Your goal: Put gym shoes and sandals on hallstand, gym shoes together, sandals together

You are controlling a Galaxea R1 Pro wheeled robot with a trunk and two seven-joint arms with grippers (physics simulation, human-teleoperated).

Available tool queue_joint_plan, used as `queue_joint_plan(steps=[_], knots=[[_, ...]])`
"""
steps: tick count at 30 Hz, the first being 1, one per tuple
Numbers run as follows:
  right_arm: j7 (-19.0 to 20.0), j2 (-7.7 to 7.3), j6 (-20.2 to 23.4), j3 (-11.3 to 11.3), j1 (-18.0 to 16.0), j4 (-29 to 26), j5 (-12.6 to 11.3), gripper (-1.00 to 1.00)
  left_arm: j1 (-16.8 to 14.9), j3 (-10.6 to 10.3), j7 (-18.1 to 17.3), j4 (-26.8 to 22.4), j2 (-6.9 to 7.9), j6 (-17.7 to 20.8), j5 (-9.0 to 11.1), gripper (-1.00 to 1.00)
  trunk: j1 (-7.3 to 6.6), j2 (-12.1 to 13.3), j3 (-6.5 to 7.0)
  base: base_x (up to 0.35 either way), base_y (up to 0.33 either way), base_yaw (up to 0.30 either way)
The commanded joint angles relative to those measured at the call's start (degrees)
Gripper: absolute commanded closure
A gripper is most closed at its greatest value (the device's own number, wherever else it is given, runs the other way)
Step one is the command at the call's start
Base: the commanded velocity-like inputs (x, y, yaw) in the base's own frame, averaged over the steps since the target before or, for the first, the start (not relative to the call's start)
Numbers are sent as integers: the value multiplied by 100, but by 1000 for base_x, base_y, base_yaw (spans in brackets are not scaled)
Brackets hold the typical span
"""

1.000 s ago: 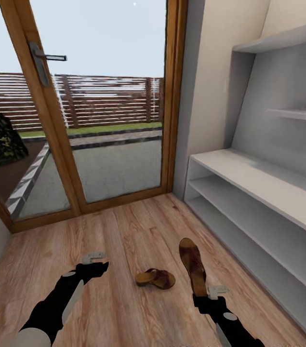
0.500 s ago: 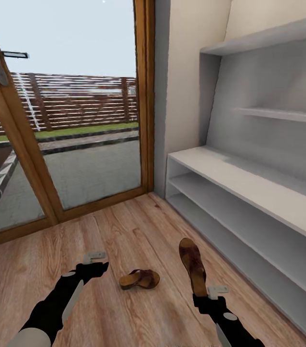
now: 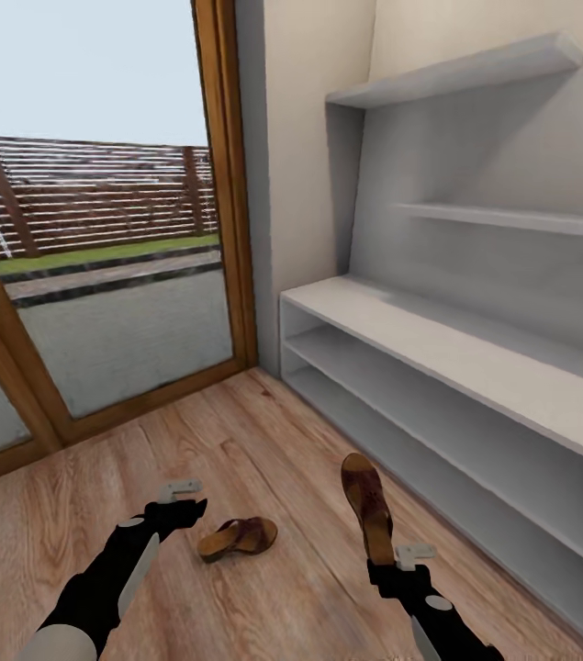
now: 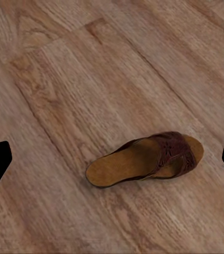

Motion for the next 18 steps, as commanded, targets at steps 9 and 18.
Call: queue_joint_plan(steps=[9,18], knots=[[2,1,6,-1,-3,-1,-15,100,0,-14,8,-9,6,31,59,-100,-1,-2,-5,0,212,-290],[2,1,6,-4,-3,-1,-18,100,0,-14,8,-9,6,31,59,-100,-1,-2,-5,0,41,-290]])
